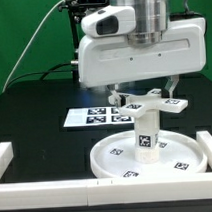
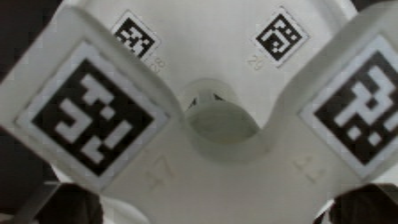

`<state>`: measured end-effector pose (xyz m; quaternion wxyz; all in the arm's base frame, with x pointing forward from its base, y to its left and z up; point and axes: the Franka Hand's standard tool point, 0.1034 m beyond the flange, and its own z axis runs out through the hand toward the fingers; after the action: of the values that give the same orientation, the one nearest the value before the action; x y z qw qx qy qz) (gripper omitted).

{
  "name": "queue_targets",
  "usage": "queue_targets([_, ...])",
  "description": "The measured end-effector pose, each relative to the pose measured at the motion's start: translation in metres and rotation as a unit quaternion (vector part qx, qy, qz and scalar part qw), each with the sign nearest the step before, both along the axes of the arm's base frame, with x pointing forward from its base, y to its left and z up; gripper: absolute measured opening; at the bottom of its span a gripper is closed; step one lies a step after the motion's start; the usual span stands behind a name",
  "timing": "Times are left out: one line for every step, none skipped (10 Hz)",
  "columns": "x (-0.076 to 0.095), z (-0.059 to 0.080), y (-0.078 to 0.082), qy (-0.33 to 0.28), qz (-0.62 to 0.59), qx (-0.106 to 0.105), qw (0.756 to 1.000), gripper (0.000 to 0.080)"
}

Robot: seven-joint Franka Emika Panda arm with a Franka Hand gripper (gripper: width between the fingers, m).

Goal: Assemble round table

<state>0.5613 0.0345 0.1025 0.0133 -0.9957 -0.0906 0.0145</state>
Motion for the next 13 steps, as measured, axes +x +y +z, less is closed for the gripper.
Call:
queue_targets([0.0005, -0.0004, -0.0014, -0.003, -0.001, -0.001, 1.0, 0.0649])
queue_targets([0.0005, -0.0003, -0.0013, -0.003, -0.001, -0.001, 1.0, 0.0649])
queue_targets([0.0005, -0.0003, -0.0013, -0.003, -0.001, -0.001, 1.0, 0.0513])
queue_targets([0.0008, 0.0, -0.0014, -0.003, -0.001, -0.001, 1.0, 0.0513])
queue_targets([0.0008, -0.0001, -0.0013, -0.003, -0.01, -0.001, 1.0, 0.0442])
queue_targets([0.0008, -0.0002, -0.0013, -0.002, -0.019, -0.001, 1.0, 0.0442])
queue_targets([0.0008, -0.0002, -0.0013, -0.002, -0.019, -0.001, 1.0, 0.0442])
queue_targets([0.0011, -0.0005, 0.0007, -0.001, -0.099, -0.003, 0.995, 0.0442])
queue_targets([0.0015, -0.0007, 0.0011, 0.0, -0.164, -0.005, 0.986, 0.0442])
queue_targets([0.0024, -0.0009, 0.0013, -0.001, -0.216, -0.003, 0.976, 0.0442])
queue_targets([0.0028, -0.0012, 0.0018, -0.001, -0.291, 0.001, 0.957, 0.0442])
queue_targets([0.0024, -0.0015, 0.0026, -0.006, -0.352, 0.008, 0.936, 0.0442])
queue_targets([0.0023, -0.0014, 0.0062, -0.008, -0.423, 0.01, 0.906, 0.0442])
